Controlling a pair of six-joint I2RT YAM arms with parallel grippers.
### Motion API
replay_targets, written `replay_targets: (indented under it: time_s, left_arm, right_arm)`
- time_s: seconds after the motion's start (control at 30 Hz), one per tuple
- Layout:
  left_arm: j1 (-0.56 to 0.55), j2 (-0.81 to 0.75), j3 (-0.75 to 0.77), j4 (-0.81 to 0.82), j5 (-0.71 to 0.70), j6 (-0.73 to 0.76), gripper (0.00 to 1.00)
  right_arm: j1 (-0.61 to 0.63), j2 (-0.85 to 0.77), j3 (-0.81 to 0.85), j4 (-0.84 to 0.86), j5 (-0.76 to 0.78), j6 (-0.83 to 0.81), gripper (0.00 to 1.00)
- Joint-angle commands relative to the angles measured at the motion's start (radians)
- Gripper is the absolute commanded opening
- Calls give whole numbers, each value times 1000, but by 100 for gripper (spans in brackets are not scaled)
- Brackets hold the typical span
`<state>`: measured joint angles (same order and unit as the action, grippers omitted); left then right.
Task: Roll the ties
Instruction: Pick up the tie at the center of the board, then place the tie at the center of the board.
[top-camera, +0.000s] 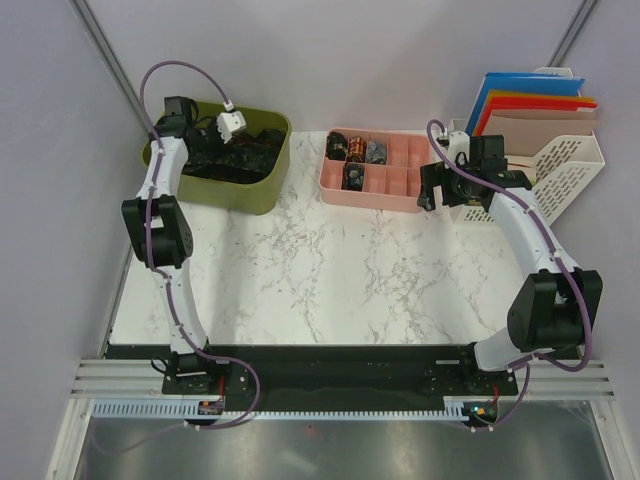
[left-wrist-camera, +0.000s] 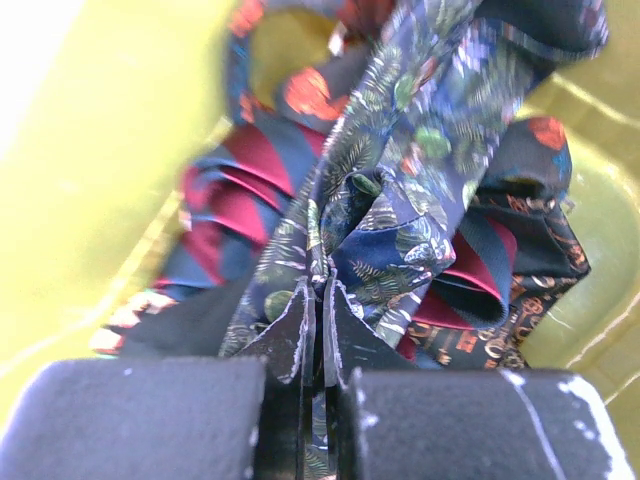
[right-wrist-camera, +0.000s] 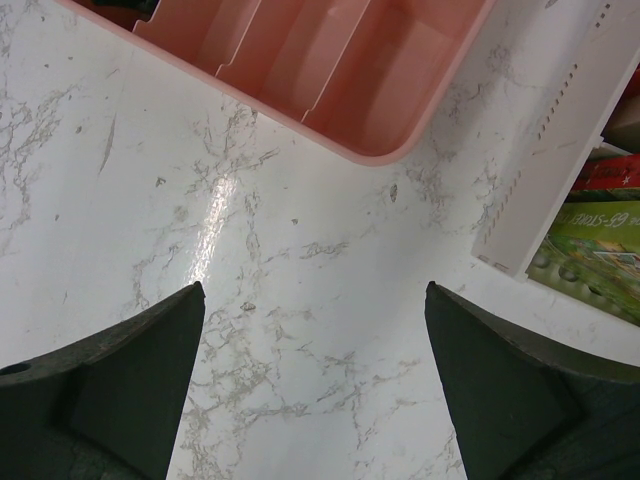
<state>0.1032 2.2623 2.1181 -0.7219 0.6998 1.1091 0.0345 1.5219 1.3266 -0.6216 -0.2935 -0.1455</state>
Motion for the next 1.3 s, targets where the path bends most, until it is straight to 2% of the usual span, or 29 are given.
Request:
replay_targets:
  time_s: [0.0, 0.57, 0.8, 0.93, 1.1, 1.27]
  left_arm:
    - [7, -93, 69, 10, 73, -25, 2]
    - [4, -282, 134, 99, 99, -175, 2]
    - [-33, -447, 143, 128, 119, -264, 2]
    - [-91, -570, 105, 124, 119, -308, 2]
    - [-216, -771, -72, 105, 96, -339, 2]
    - [-433, -944, -268, 50, 17, -408, 2]
  right_arm:
    - [-2, -8, 25, 8, 2, 3, 98]
    - [-2, -43, 42, 14, -3, 29, 98]
    - [-2, -94, 46, 13, -1, 47, 98]
    - [-5, -138, 46, 10, -7, 63, 98]
    - [-13, -224, 22, -9, -26, 52, 98]
    - [-31, -289, 5, -61, -39, 23, 98]
